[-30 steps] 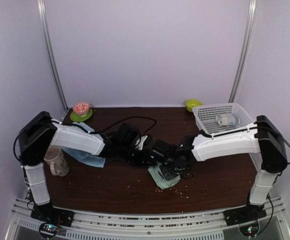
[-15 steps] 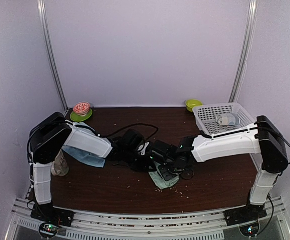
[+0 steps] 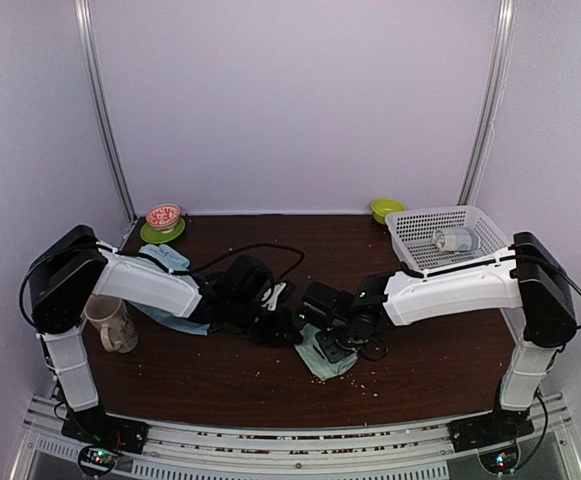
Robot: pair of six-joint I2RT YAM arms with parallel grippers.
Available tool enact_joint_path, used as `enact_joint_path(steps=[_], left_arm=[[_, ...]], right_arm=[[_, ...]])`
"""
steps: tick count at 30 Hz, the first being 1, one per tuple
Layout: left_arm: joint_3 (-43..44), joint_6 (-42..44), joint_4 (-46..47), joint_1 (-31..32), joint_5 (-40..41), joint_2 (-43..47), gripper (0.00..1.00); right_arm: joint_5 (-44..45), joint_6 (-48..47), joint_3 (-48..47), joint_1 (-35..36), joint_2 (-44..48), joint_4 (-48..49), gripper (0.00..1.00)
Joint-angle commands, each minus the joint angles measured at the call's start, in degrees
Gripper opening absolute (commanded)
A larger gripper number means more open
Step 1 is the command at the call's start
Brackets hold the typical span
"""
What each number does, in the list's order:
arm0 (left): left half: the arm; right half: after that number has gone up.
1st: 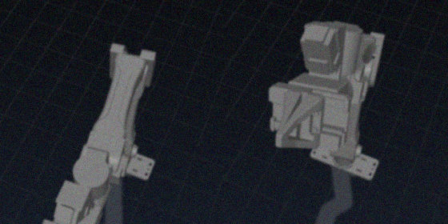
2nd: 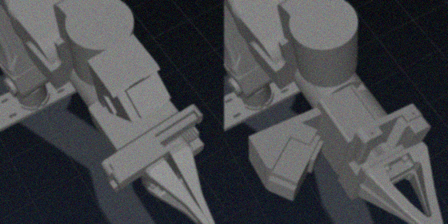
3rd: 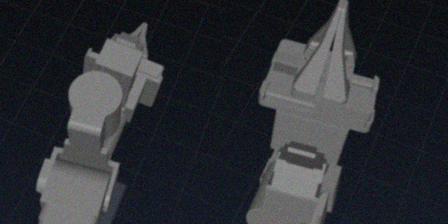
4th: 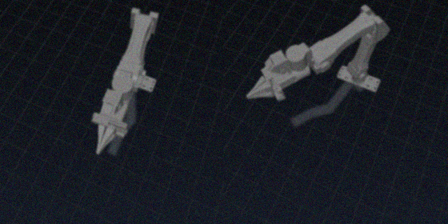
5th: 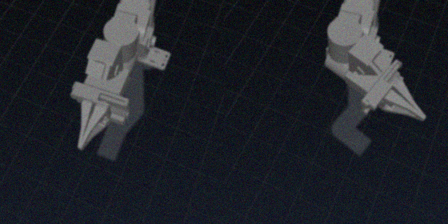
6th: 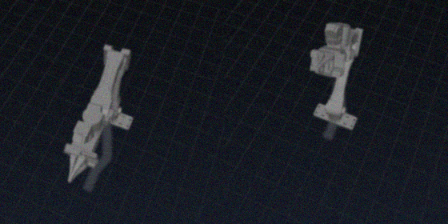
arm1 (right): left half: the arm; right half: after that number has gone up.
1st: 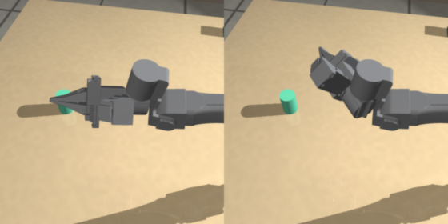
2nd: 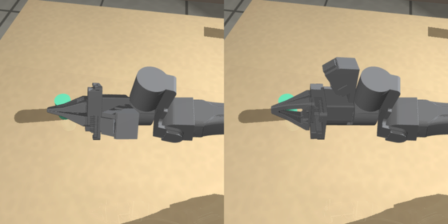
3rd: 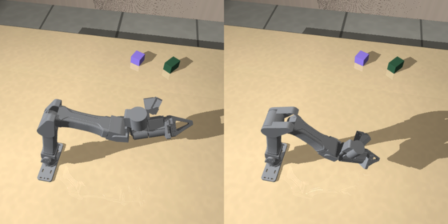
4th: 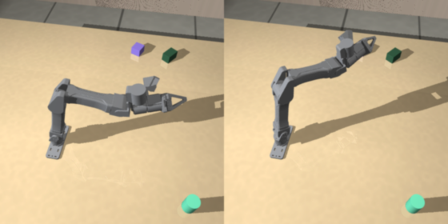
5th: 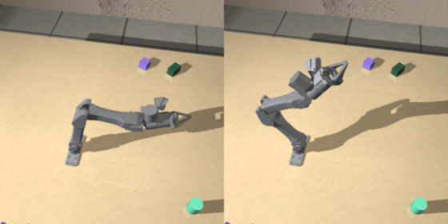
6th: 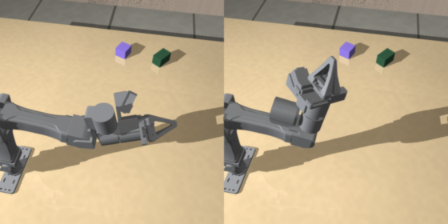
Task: Roll the towels
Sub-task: Roll the towel at the center of the board.
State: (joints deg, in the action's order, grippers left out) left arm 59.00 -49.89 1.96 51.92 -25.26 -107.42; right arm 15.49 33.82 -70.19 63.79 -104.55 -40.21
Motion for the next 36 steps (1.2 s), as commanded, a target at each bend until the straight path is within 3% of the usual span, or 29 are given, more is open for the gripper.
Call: enact_joint_path(steps=[1, 9, 25, 29, 36], left_arm=[[3.0, 2.2, 0.0, 0.0, 0.7, 1.9, 0.0], [10.1, 1.8, -1.1, 0.0, -0.9, -6.1, 0.0], [9.5, -1.1, 2.6, -0.1, -0.3, -13.5, 0.0], [9.3, -1.9, 2.4, -0.2, 0.3, -14.8, 0.0], [9.6, -2.6, 1.7, -0.8, 0.6, -16.4, 0.0]], right_arm=[[1.3, -0.3, -0.8, 0.4, -0.2, 0.4, 0.0], [1.0, -0.3, -1.1, 0.4, -0.2, 0.1, 0.0], [-6.5, -1.8, -0.2, 0.5, 1.1, 5.1, 0.0], [-9.3, -1.2, 1.0, 0.1, 4.2, 6.6, 0.22], [-13.5, 0.4, 5.2, -3.3, 11.2, 8.8, 0.36]])
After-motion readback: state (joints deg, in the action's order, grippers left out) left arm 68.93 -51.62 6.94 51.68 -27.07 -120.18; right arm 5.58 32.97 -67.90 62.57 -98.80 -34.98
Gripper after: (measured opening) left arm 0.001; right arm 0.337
